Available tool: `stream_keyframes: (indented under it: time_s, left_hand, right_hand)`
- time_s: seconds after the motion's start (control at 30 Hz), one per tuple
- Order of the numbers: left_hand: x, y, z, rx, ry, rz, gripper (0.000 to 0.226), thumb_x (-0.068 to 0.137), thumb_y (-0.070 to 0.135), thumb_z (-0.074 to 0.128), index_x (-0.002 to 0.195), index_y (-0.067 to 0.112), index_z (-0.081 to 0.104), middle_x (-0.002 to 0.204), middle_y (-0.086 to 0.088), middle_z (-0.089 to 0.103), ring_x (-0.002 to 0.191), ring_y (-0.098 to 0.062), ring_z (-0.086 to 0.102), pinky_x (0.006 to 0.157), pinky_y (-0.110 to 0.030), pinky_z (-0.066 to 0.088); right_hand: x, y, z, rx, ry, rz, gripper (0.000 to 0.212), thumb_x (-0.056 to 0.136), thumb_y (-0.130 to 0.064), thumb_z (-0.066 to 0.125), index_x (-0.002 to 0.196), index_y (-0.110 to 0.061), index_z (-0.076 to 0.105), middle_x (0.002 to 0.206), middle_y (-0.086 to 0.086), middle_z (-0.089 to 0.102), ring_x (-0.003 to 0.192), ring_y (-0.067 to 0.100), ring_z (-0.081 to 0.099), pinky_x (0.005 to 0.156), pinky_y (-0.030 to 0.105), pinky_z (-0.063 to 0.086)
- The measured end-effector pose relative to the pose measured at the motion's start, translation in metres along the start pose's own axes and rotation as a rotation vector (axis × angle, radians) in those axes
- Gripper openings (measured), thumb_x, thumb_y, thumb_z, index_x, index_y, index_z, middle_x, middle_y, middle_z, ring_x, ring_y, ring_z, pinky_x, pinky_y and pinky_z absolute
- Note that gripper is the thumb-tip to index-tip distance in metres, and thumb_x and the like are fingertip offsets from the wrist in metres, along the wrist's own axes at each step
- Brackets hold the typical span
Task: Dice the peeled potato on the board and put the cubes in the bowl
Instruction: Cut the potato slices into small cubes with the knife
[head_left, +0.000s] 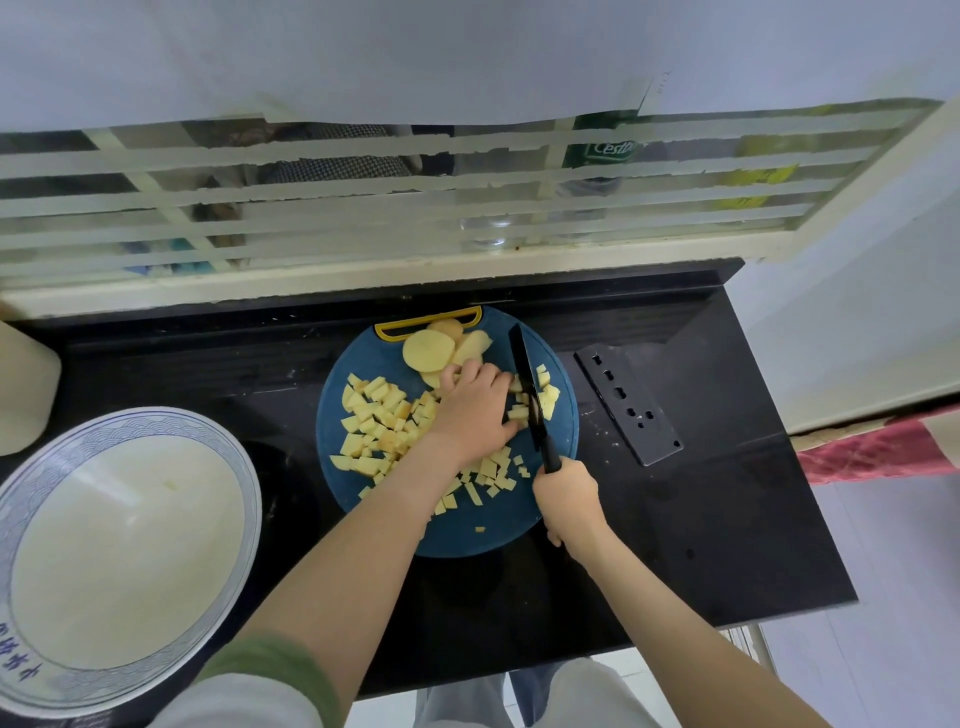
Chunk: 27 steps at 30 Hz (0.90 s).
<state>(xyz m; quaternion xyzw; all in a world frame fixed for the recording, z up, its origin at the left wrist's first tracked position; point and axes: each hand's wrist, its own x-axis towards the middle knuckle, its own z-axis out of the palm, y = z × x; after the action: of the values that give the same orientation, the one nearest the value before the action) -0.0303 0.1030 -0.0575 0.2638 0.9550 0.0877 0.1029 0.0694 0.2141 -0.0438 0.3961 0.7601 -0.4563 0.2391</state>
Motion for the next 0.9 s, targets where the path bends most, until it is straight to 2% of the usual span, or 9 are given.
stream_keyframes:
  time_s: [0.13, 0.3, 0.37, 0.53, 0.73, 0.9]
  left_hand:
    - [0.001, -0.001, -0.002, -0.001, -0.023, 0.032, 0.058, 0.089, 0.048, 0.052, 0.137, 0.017, 0.042, 0.133, 0.002, 0.045, 0.127, -0.02, 0.03, 0.102, -0.037, 0.012]
    - [-0.008, 0.004, 0.001, -0.006, -0.014, 0.0, 0.053, 0.092, 0.046, 0.051, 0.137, 0.019, 0.041, 0.134, 0.003, 0.045, 0.127, -0.019, 0.03, 0.102, -0.037, 0.014]
    - [-0.012, 0.006, 0.002, -0.005, -0.006, -0.029, 0.053, 0.093, 0.046, 0.049, 0.138, 0.02, 0.04, 0.134, 0.004, 0.044, 0.127, -0.018, 0.03, 0.102, -0.037, 0.015]
    - [-0.018, 0.012, -0.003, -0.014, 0.01, -0.074, 0.047, 0.094, 0.044, 0.048, 0.135, 0.022, 0.045, 0.133, 0.004, 0.046, 0.125, -0.018, 0.032, 0.098, -0.037, 0.015]
    - [-0.02, 0.013, -0.01, -0.091, 0.014, -0.081, 0.028, 0.1, 0.033, 0.038, 0.119, 0.03, 0.057, 0.12, 0.011, 0.058, 0.118, -0.014, 0.038, 0.097, -0.036, 0.013]
    - [-0.02, 0.01, -0.011, -0.084, 0.074, -0.099, 0.033, 0.098, 0.032, 0.043, 0.13, 0.031, 0.049, 0.131, 0.013, 0.05, 0.126, -0.014, 0.034, 0.096, -0.036, 0.011]
  right_hand:
    - [0.013, -0.009, -0.004, 0.054, -0.034, 0.095, 0.015, 0.092, -0.006, 0.04, 0.08, -0.01, 0.048, 0.068, 0.009, 0.047, 0.046, 0.021, 0.042, 0.042, 0.025, 0.035]
    - [0.018, -0.013, -0.011, -0.037, -0.039, 0.003, 0.013, 0.09, -0.007, 0.038, 0.081, -0.011, 0.045, 0.071, 0.008, 0.046, 0.05, 0.021, 0.042, 0.04, 0.025, 0.033]
    - [0.013, -0.008, -0.013, 0.009, -0.066, 0.017, 0.012, 0.091, -0.009, 0.039, 0.082, -0.01, 0.048, 0.068, 0.007, 0.043, 0.046, 0.019, 0.037, 0.039, 0.024, 0.032]
    - [0.0, 0.002, -0.022, 0.106, -0.059, -0.085, 0.013, 0.092, -0.014, 0.043, 0.079, -0.012, 0.048, 0.063, 0.004, 0.04, 0.044, 0.016, 0.031, 0.04, 0.025, 0.03]
    - [0.002, -0.002, -0.041, 0.118, 0.044, -0.098, 0.015, 0.093, -0.015, 0.043, 0.082, -0.013, 0.053, 0.07, 0.007, 0.048, 0.05, 0.018, 0.037, 0.042, 0.026, 0.034]
    - [0.005, 0.001, -0.05, -0.073, 0.029, -0.158, 0.019, 0.095, -0.02, 0.048, 0.079, -0.015, 0.056, 0.07, 0.004, 0.055, 0.057, 0.017, 0.048, 0.052, 0.029, 0.042]
